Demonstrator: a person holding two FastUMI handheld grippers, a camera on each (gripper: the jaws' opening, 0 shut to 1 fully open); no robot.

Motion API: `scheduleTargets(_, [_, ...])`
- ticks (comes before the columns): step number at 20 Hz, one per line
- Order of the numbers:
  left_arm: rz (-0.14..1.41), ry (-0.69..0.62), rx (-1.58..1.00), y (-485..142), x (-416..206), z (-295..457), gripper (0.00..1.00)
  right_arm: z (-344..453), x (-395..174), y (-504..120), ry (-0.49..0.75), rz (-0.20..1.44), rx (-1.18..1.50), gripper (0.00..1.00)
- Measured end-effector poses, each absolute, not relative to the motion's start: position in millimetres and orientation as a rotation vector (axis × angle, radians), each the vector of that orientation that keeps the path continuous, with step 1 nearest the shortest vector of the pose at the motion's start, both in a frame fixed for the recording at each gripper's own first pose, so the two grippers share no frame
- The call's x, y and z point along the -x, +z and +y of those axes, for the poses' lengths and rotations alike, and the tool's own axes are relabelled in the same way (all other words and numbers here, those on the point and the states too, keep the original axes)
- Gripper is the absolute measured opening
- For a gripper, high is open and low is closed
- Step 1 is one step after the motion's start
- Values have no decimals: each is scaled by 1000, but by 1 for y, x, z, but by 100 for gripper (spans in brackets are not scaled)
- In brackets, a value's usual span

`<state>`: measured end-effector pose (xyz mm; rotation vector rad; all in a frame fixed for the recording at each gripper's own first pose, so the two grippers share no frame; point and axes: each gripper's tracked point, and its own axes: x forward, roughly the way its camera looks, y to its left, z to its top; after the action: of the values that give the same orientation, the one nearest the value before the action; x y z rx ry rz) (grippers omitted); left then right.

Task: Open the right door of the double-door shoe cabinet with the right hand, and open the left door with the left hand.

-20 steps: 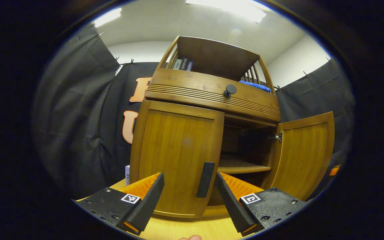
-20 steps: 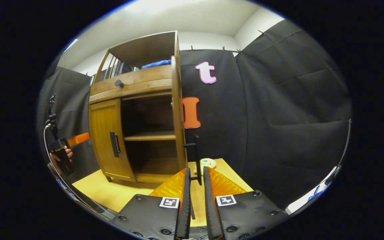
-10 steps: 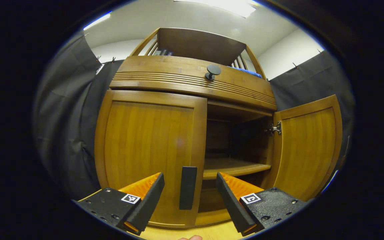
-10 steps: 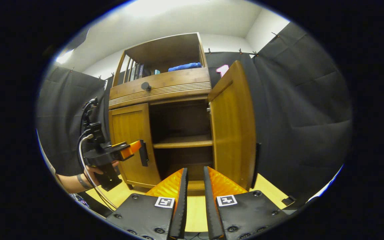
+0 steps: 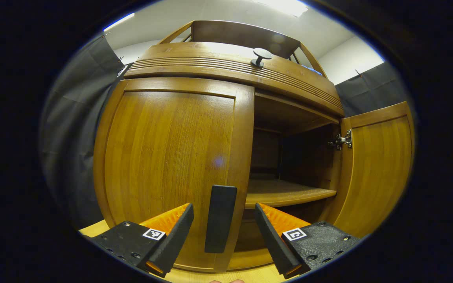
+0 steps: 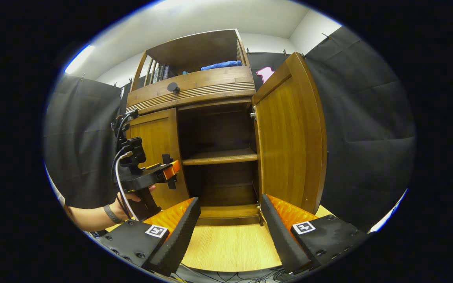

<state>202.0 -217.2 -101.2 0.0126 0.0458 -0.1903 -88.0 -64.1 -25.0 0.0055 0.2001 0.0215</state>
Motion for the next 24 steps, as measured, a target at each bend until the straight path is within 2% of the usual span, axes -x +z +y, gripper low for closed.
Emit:
scheduleTargets(1, [50, -182, -29, -105, -206, -215, 86, -62, 89, -28, 27, 207, -9, 96])
scheduleTargets(2, [48, -178, -39, -106, -209, -214, 78, -62, 89, -30, 29, 213, -10, 100])
scheduleTargets(5, [59, -149, -33, -114, -223, -205, 56, -61, 89, -30, 27, 216, 0, 100])
scheduleTargets(8, [37, -179, -92, -112, -220, -213, 62, -59, 88, -29, 31, 215, 15, 100])
scheduleTargets(10, [30, -201, -115, -111, -215, -218, 41, -56, 86, -35, 42, 235, 22, 100])
scheduleTargets(11, [53, -204, -110, -116, -218, -216, 31, -53, 87, -35, 48, 238, 23, 93])
scheduleTargets(13, [83, -211, -69, -116, -213, -218, 28, -50, 86, -34, 59, 237, 22, 93])
scheduleTargets(24, [174, -217, -16, -82, -167, -194, 29, -36, 69, -34, 102, 219, 31, 93])
